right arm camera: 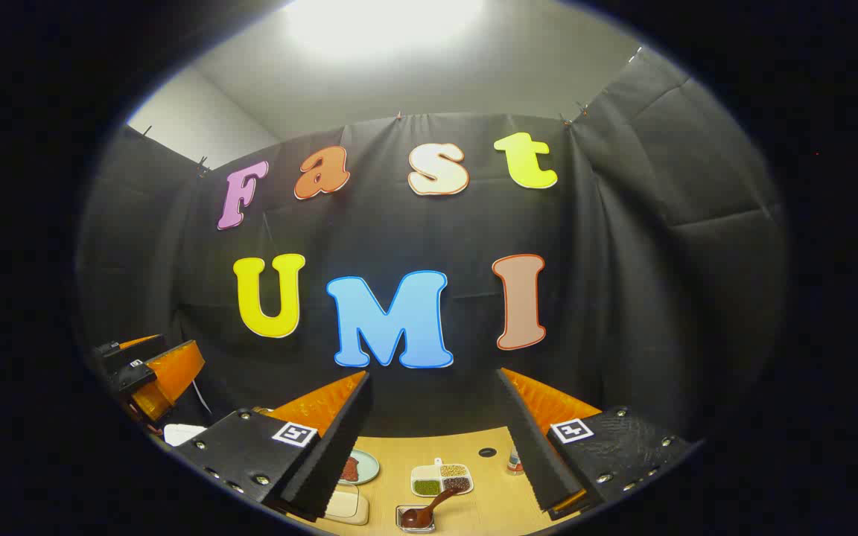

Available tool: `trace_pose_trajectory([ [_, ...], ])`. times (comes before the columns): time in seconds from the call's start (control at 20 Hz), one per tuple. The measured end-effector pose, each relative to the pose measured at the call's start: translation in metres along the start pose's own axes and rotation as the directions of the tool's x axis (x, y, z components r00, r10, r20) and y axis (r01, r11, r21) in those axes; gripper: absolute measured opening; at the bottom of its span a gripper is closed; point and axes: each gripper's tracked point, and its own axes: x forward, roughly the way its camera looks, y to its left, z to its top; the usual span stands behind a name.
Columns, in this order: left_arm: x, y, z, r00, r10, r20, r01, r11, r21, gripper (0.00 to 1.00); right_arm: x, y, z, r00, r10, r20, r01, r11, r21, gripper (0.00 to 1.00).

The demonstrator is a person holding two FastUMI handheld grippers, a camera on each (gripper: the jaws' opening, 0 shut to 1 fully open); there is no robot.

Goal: Close the left gripper, press the button to open the rice cooker; take a wooden spoon from the chopstick holder with the right hand, scoop a spoonful of rice and pour it into the rice cooker, then put the wooden spoon back into the chopstick holder.

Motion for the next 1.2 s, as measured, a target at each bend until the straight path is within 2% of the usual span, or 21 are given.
trace_pose_trajectory([
  [0.15, 0.0, 0.005, -0.003, 1.0, 0.015, -0.006, -0.014, 1.0, 0.022, 0.96, 0.001, 0.001, -0.005, 1.0, 0.009, -0.015, -0.009, 1.0, 0.007, 0.98],
  [0.2, -0.001, 0.004, -0.008, 1.0, 0.01, -0.014, -0.01, 1.0, 0.016, 0.89, 0.003, 0.001, -0.006, 1.0, 0.01, -0.014, -0.01, 1.0, 0.006, 0.98],
  [0.3, -0.002, 0.007, -0.01, 1.0, 0.015, -0.018, -0.015, 1.0, 0.009, 1.0, 0.006, 0.0, -0.009, 1.0, 0.008, -0.01, -0.008, 1.0, 0.001, 0.98],
  [0.35, -0.002, 0.008, -0.011, 1.0, 0.019, -0.019, -0.019, 1.0, 0.008, 0.96, 0.008, 0.0, -0.012, 1.0, 0.009, -0.012, -0.009, 1.0, 0.0, 0.98],
  [0.4, -0.002, 0.008, -0.012, 1.0, 0.02, -0.019, -0.02, 1.0, 0.01, 1.0, 0.01, 0.001, -0.013, 1.0, 0.011, -0.017, -0.011, 1.0, 0.005, 0.98],
  [0.55, 0.002, 0.007, -0.013, 1.0, 0.017, -0.015, -0.016, 1.0, 0.027, 1.0, 0.015, 0.002, -0.014, 1.0, 0.02, -0.023, -0.019, 1.0, 0.019, 0.98],
  [0.6, 0.004, 0.007, -0.014, 1.0, 0.016, -0.014, -0.015, 0.999, 0.028, 0.96, 0.017, 0.001, -0.013, 1.0, 0.021, -0.019, -0.021, 1.0, 0.017, 0.98],
  [0.65, 0.006, 0.006, -0.015, 1.0, 0.014, -0.017, -0.013, 1.0, 0.027, 1.0, 0.017, 0.001, -0.012, 1.0, 0.021, -0.014, -0.021, 1.0, 0.014, 0.98],
  [0.7, 0.007, 0.005, -0.018, 1.0, 0.011, -0.017, -0.01, 1.0, 0.028, 0.89, 0.019, 0.001, -0.011, 1.0, 0.021, -0.01, -0.021, 1.0, 0.013, 0.98],
  [1.2, 0.009, 0.017, -0.026, 1.0, 0.014, 0.01, -0.015, 0.999, 0.041, 0.89, 0.025, 0.003, -0.016, 0.999, 0.033, -0.012, -0.033, 0.999, 0.014, 0.98],
])
